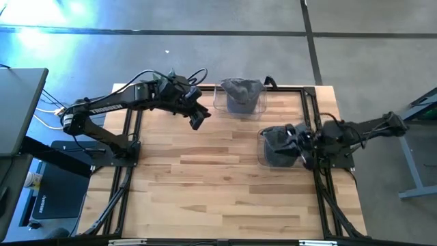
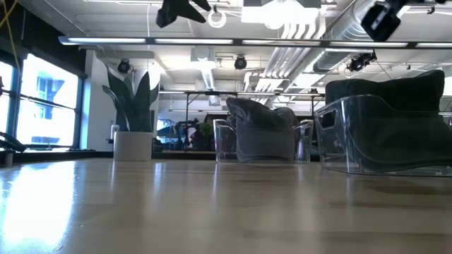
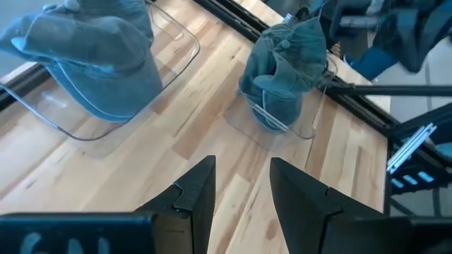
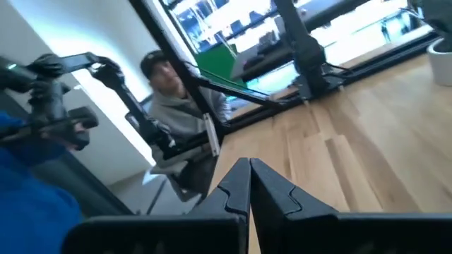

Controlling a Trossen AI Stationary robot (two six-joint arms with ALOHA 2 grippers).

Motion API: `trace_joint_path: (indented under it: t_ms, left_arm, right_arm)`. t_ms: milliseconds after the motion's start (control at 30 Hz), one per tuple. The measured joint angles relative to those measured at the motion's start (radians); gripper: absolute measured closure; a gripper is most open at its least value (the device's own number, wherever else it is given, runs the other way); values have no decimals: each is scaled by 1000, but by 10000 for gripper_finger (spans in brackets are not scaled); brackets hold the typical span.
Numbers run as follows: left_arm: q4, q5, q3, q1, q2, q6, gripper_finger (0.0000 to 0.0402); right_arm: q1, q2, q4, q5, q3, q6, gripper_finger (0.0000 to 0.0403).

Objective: Pick & Place hat
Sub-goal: Return to Home Position

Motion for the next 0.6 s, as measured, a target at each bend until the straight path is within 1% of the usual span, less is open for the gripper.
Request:
trace_joint_path:
  t_ms: [133,200,333,433,600]
  left_arm:
    - [0,8,0,0,0,-36,271]
    - [0,50,0,0,0,-37,271]
    - [-1,124,0,-1,0,-42,271]
    - [0,133,0,-8,0,-64,271]
    - [0,119,0,-8,-3,-71,271]
  right_arm:
    - [15,-132,99,44,-141,-14,402]
    - [3,-197,139,44,-198,-10,402]
    - [-54,-299,138,45,-283,-10,402]
    - [-120,-360,146,28,-338,-30,402]
    - [-216,-454,152,-64,-431,-32,402]
